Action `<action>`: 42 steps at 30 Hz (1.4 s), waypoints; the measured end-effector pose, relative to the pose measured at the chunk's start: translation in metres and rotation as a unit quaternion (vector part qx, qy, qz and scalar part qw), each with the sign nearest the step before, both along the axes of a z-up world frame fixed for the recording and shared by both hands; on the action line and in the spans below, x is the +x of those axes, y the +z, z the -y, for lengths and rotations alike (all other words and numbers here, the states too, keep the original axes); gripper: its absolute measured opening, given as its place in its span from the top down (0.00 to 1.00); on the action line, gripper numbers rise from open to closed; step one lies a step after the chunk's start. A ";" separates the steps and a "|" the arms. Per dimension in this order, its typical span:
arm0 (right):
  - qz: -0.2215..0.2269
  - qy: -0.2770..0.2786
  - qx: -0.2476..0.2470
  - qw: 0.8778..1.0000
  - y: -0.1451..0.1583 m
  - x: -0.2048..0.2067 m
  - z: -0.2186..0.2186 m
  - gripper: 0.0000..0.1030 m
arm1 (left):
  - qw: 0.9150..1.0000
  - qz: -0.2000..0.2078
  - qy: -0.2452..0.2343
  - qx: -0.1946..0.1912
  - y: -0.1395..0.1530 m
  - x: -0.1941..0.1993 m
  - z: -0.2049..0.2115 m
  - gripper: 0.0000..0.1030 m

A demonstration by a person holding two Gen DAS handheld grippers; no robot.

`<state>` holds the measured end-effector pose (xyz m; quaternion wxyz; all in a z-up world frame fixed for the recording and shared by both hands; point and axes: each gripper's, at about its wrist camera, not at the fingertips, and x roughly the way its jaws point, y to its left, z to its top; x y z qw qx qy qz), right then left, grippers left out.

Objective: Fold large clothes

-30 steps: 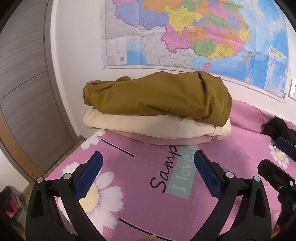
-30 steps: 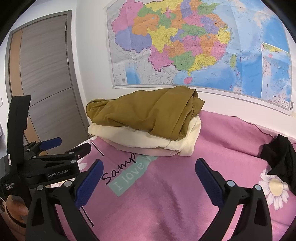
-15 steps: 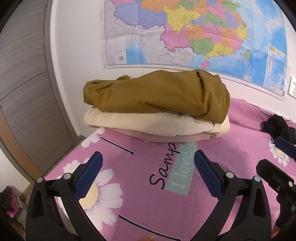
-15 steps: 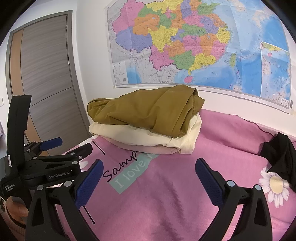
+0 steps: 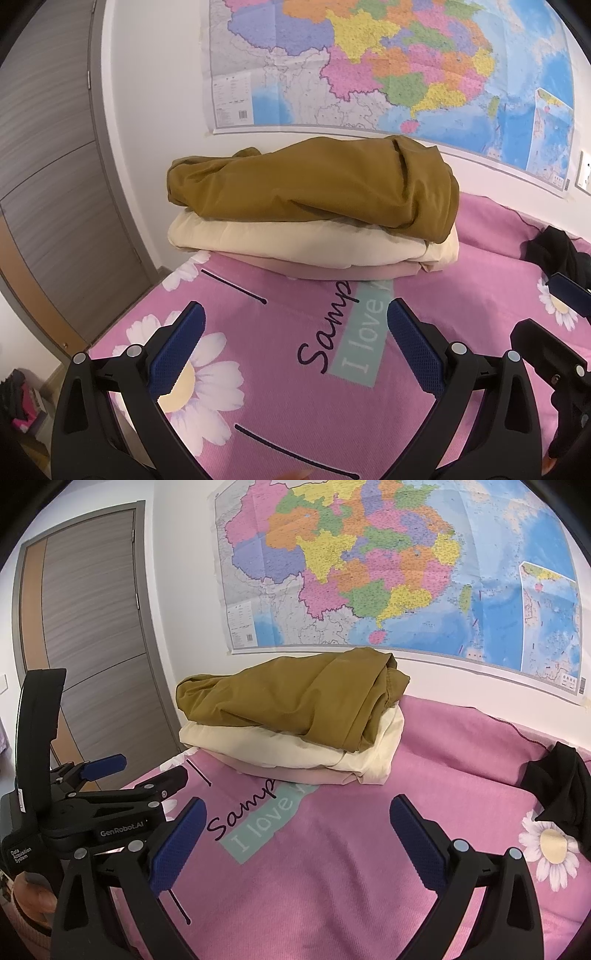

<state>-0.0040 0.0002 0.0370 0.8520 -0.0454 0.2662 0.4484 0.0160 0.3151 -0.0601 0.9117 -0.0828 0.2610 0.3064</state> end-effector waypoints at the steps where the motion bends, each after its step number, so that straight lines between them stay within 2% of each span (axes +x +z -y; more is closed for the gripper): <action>1: 0.000 0.000 0.001 1.000 0.000 0.000 0.000 0.06 | 1.000 -0.001 0.001 0.001 0.000 0.000 0.000 0.05; 42: -0.005 -0.001 0.003 1.000 -0.007 0.001 -0.001 0.06 | 1.000 -0.006 0.002 -0.001 -0.005 0.003 0.005 0.05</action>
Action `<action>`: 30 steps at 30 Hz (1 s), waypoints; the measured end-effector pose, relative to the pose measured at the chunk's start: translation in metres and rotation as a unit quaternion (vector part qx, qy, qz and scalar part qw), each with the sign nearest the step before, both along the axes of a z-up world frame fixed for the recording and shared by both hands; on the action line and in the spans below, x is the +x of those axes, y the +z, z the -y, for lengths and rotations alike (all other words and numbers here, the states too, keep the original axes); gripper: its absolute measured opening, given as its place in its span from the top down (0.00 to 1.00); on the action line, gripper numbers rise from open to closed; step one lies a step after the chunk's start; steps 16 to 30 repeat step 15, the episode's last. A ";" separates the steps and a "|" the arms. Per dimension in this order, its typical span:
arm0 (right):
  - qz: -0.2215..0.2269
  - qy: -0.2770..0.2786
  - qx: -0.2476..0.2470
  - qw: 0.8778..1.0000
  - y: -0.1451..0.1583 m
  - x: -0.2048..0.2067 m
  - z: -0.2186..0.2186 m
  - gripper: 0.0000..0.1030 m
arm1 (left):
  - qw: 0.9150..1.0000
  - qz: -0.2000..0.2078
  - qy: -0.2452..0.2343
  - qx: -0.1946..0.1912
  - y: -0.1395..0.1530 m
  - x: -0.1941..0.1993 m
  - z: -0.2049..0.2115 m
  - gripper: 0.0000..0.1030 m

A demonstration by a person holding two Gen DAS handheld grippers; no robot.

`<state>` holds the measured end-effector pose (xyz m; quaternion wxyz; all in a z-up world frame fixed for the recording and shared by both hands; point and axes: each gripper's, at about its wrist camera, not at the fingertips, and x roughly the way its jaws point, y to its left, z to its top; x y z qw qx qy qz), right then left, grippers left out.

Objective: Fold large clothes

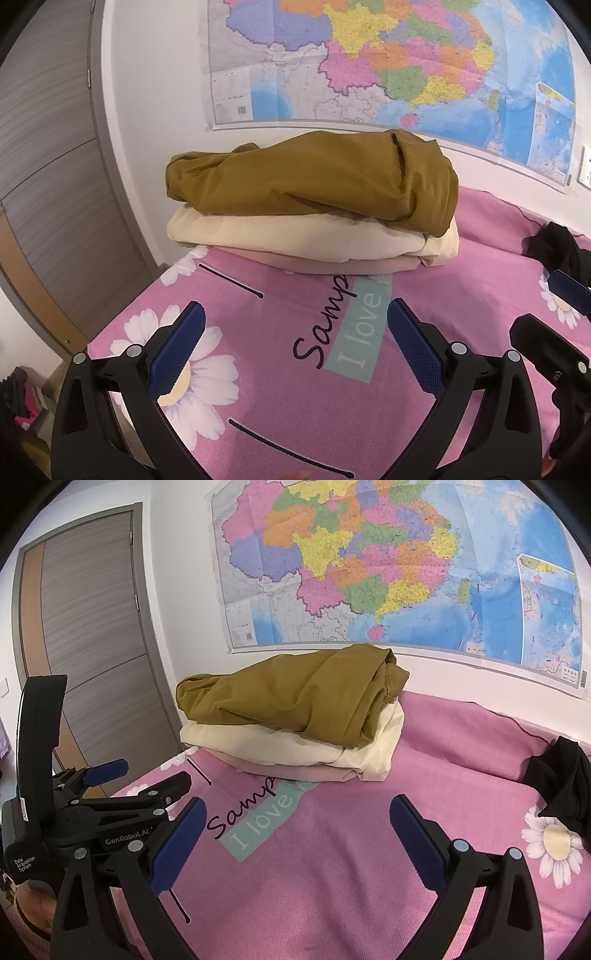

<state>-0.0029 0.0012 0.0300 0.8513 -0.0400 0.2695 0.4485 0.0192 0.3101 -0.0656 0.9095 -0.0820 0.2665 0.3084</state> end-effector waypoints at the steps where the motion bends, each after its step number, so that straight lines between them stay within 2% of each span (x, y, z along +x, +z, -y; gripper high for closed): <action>1: 0.001 0.000 0.000 1.000 0.000 0.000 0.000 0.06 | 1.000 0.000 -0.001 0.001 0.000 0.000 0.000 0.05; 5: 0.000 -0.001 0.001 1.000 0.001 -0.001 0.001 0.06 | 1.000 0.006 0.001 0.011 0.001 -0.002 0.003 0.05; 14: 0.000 -0.001 0.004 1.000 0.001 -0.001 0.003 0.06 | 1.000 0.001 0.008 -0.008 -0.002 -0.002 -0.001 0.05; 30: -0.001 -0.002 0.005 1.000 0.001 -0.001 0.003 0.06 | 1.000 0.002 0.006 -0.008 -0.003 -0.002 -0.001 0.05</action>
